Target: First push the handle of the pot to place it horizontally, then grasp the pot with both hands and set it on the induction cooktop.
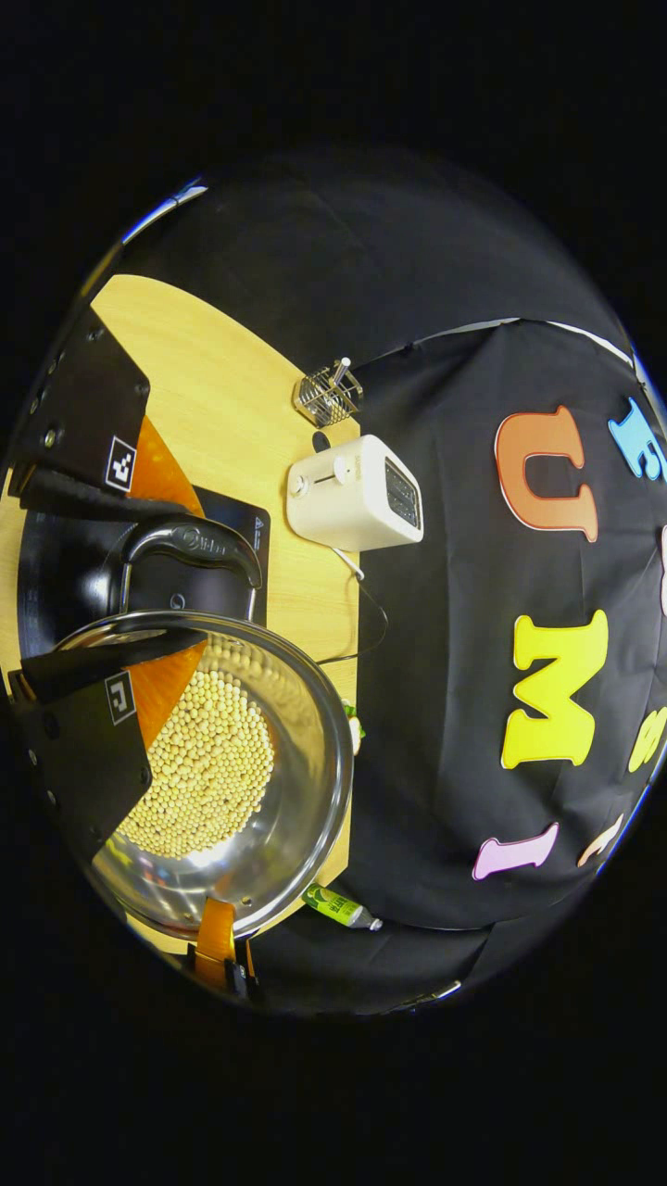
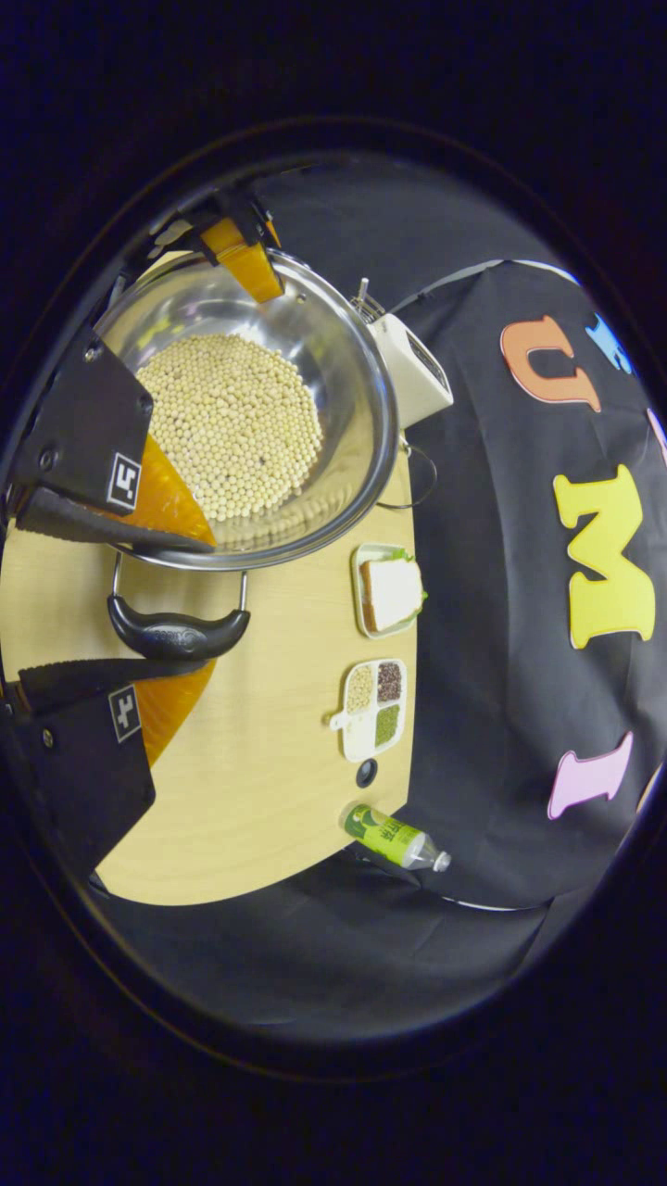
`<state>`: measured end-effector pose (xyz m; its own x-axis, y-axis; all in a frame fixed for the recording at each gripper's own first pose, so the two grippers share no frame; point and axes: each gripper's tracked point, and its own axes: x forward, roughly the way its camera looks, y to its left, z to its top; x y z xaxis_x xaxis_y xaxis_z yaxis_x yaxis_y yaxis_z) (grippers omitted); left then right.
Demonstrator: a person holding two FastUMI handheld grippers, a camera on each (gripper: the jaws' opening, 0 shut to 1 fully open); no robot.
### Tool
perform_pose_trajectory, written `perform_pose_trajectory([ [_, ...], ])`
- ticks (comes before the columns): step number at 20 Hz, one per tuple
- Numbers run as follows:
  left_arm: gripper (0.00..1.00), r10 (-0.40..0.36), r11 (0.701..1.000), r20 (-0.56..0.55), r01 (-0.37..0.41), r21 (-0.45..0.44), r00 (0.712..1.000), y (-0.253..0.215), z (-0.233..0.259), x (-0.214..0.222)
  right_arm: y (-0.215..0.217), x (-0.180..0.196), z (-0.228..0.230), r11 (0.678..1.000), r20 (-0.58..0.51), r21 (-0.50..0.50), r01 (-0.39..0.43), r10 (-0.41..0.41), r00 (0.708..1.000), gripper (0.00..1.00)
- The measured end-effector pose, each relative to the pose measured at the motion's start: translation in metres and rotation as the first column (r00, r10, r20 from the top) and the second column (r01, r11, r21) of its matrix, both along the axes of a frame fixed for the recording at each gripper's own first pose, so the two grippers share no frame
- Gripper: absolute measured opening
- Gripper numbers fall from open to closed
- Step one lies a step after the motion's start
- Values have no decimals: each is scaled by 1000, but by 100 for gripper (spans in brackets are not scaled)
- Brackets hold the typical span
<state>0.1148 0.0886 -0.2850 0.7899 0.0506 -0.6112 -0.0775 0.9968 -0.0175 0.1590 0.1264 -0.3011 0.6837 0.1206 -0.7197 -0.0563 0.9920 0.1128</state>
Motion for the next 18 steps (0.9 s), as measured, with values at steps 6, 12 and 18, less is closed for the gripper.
perform_pose_trajectory([
  [6,55,-8,1000,-3,8,17,1000,34,-10,9,35,6,-9,1000,-12,16,7,-6,1000,53],
  [12,55,-3,1000,-29,3,4,1000,65,-34,18,67,19,-24,1000,-33,9,7,-7,999,53],
  [18,55,-6,1000,-63,7,7,998,86,-54,24,91,24,-44,1000,-71,8,14,-14,997,53],
])
